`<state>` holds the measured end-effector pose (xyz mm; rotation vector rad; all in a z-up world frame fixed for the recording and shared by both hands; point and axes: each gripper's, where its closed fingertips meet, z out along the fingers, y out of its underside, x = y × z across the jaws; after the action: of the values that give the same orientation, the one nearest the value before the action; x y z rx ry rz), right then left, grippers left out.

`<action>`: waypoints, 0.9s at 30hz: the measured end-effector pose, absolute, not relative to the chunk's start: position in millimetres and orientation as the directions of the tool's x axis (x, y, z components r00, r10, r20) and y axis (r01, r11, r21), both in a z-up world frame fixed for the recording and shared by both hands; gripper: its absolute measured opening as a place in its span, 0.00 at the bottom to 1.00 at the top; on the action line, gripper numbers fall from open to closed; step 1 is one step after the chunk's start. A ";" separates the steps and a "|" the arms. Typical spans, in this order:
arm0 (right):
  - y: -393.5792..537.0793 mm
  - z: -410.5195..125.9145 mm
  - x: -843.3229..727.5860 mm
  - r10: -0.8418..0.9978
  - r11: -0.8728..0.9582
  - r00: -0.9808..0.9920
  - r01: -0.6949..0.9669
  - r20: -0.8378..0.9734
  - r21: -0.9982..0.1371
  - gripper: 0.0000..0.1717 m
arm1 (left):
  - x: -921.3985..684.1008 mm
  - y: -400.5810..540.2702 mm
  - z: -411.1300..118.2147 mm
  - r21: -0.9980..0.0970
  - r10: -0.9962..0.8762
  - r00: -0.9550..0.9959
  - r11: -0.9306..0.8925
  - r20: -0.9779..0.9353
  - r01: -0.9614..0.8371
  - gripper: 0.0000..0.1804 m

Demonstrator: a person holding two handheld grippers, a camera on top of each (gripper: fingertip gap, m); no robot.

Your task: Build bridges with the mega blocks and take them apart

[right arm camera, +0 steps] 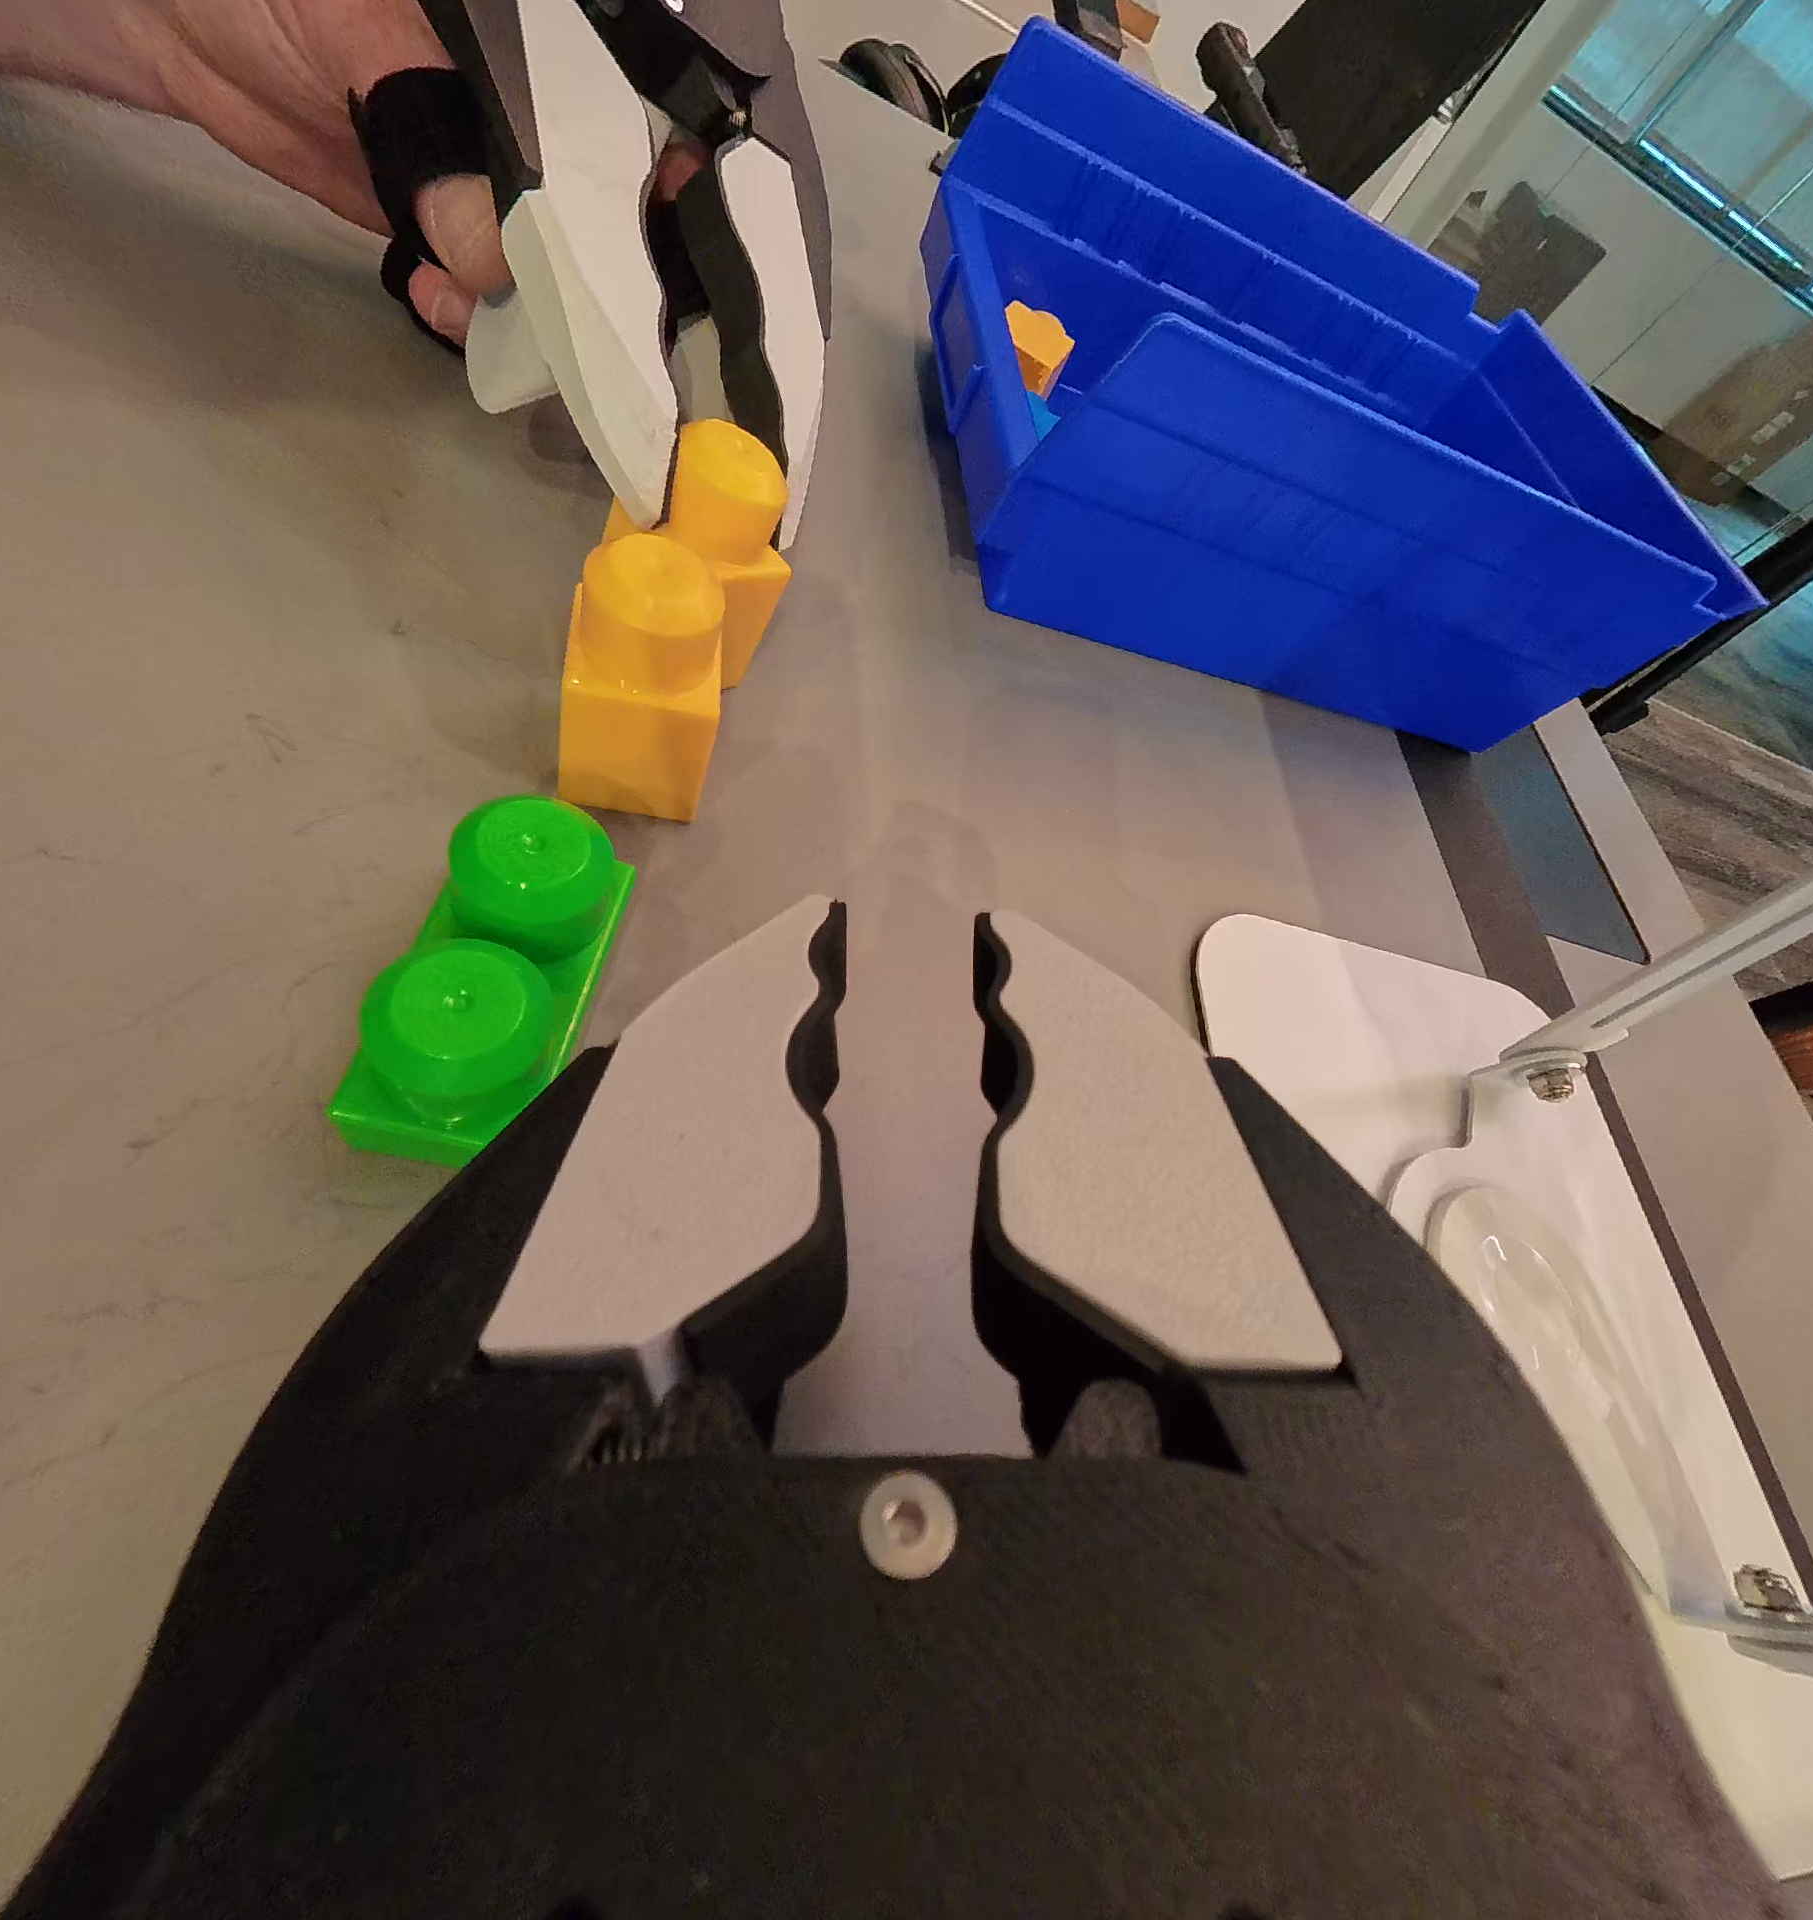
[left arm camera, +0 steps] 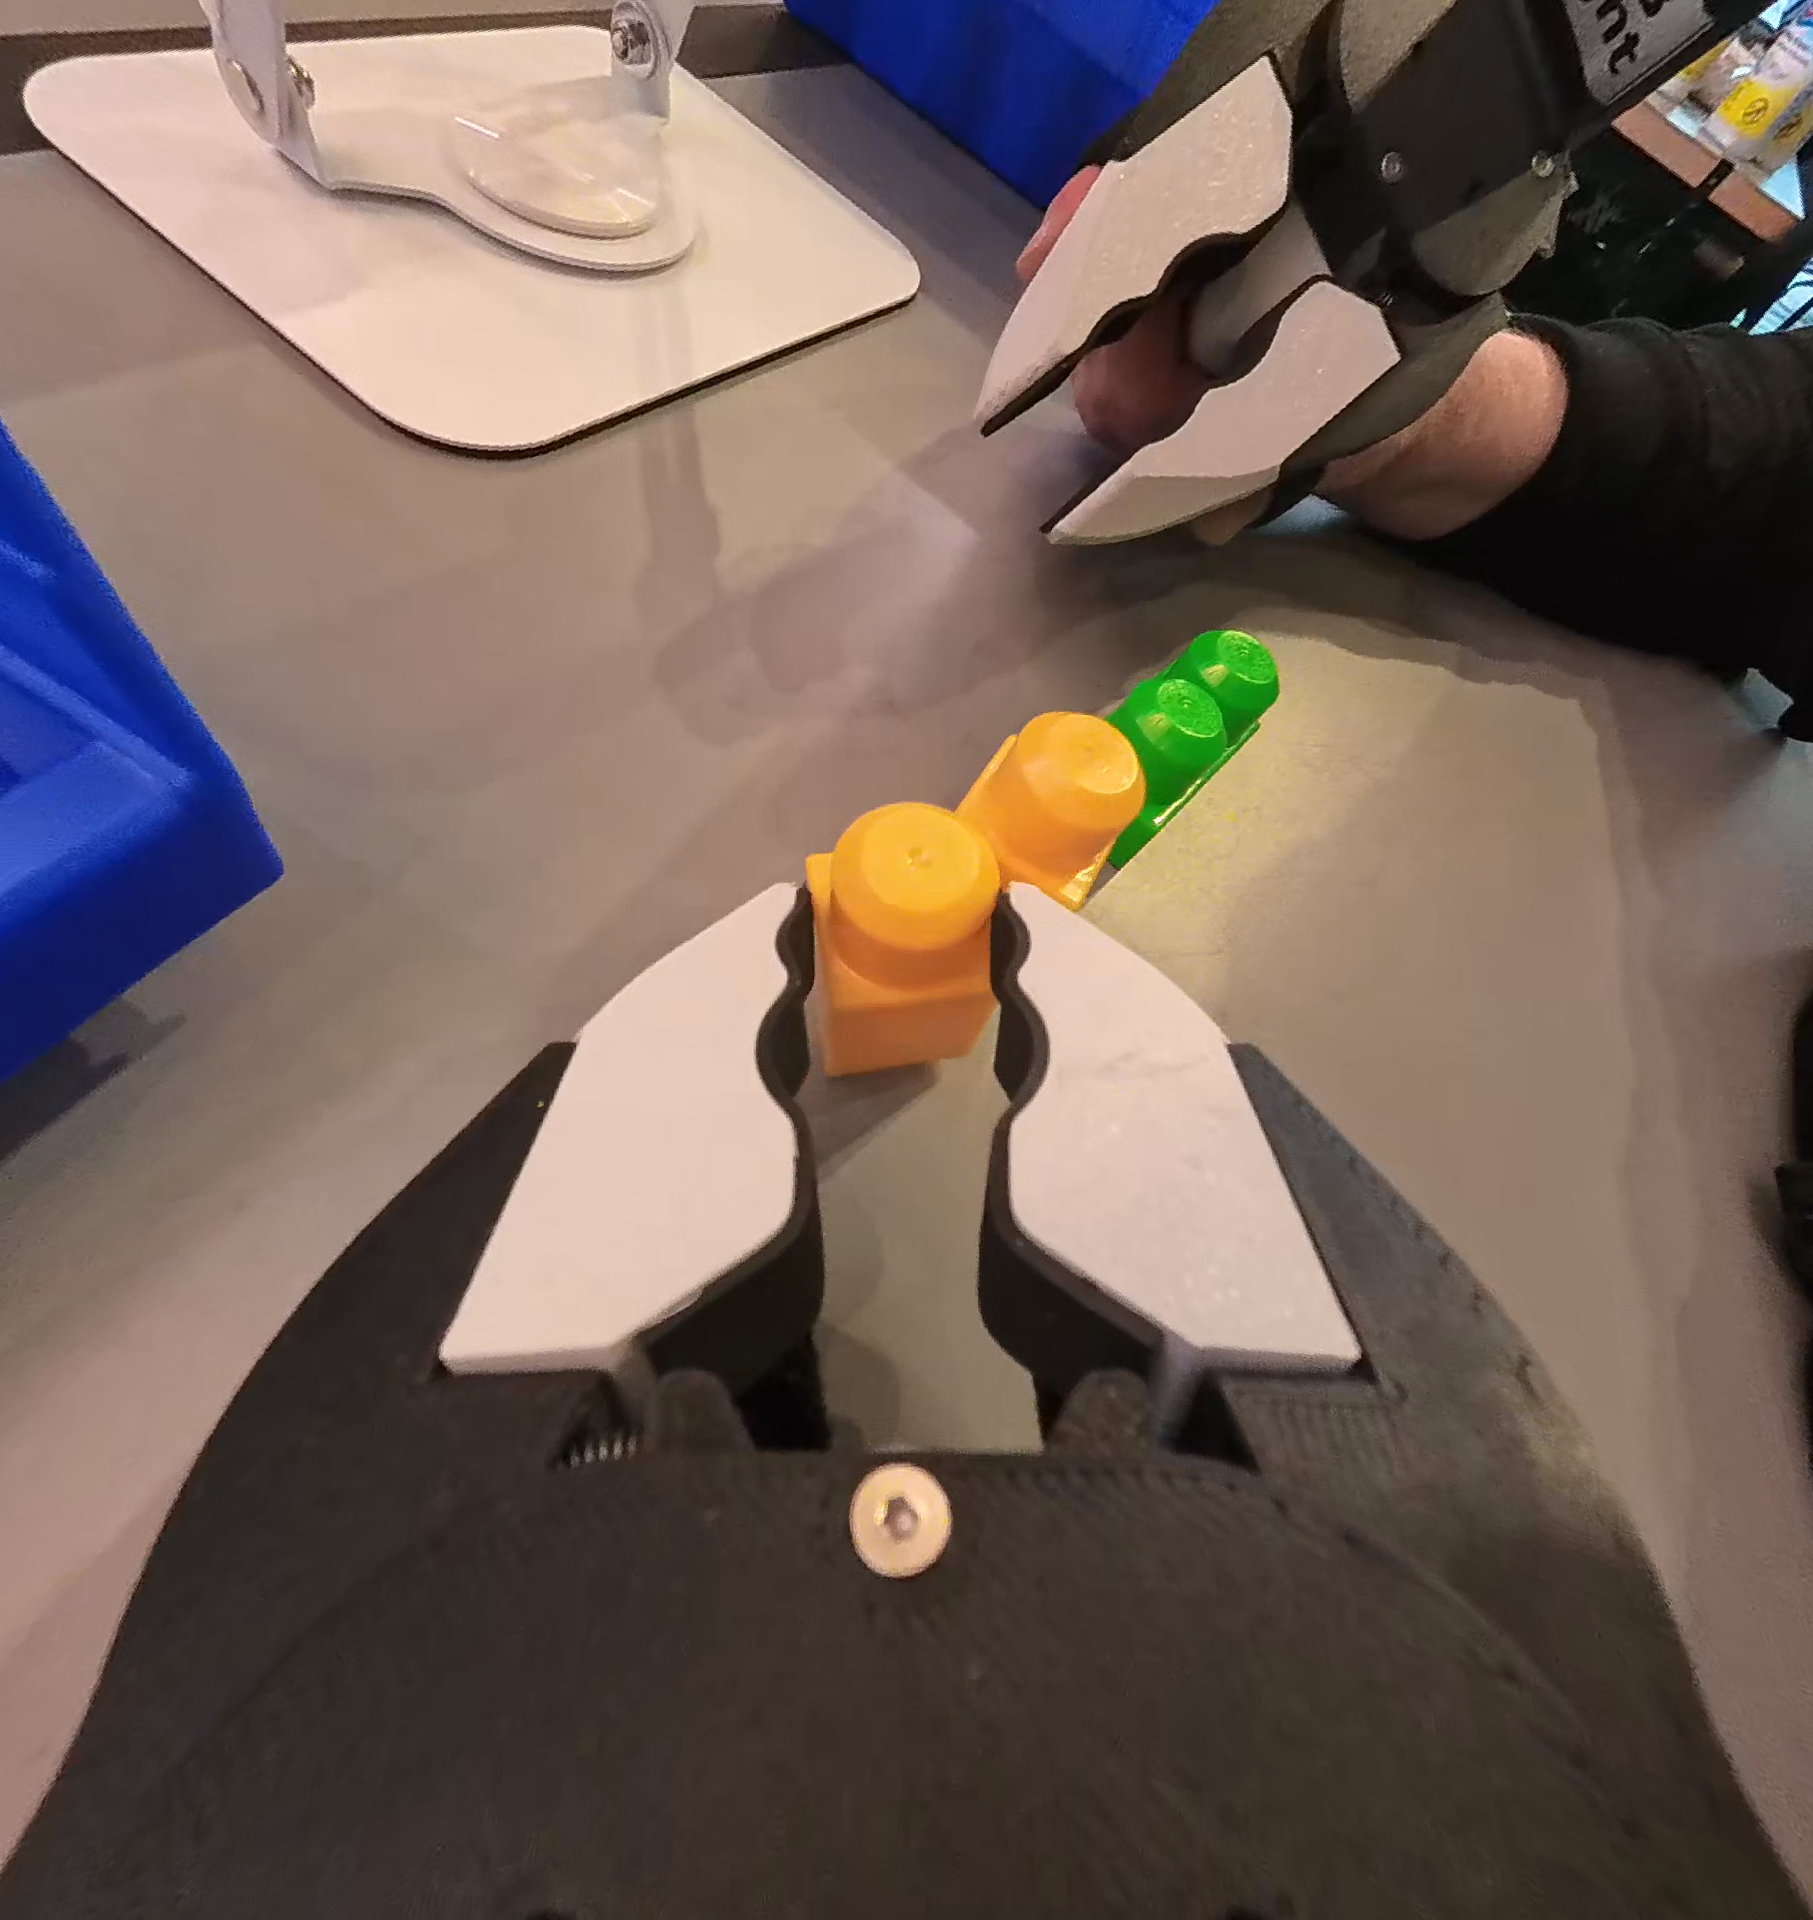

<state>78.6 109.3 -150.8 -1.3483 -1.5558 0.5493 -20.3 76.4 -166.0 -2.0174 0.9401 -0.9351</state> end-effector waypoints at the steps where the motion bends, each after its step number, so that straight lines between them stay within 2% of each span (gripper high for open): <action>1: 109.5 -151.1 78.7 0.926 0.285 0.082 0.490 0.368 -0.824 0.14 | -20.4 76.1 -166.2 -0.819 -0.827 0.472 -0.480 0.304 -0.313 0.18; 13: 109.1 -151.8 78.6 0.927 0.285 0.078 0.491 0.368 -0.823 0.14 | -22.0 74.9 -164.2 -0.750 -0.798 0.383 -0.585 0.465 -0.307 0.17; 20: 109.0 -151.8 78.6 0.927 0.286 0.075 0.489 0.366 -0.824 0.14 | -16.0 72.4 -165.6 -0.795 -0.871 0.402 -0.448 0.283 -0.409 0.17; 27: 108.2 -151.6 81.2 0.928 0.283 0.077 0.494 0.365 -0.822 0.14 | -13.3 69.3 -169.0 -0.796 -0.914 0.386 -0.324 0.124 -0.512 0.18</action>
<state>81.2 108.2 -151.6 -1.3528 -1.5630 0.5508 -13.3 69.3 -169.0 -1.9723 1.2216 -0.7635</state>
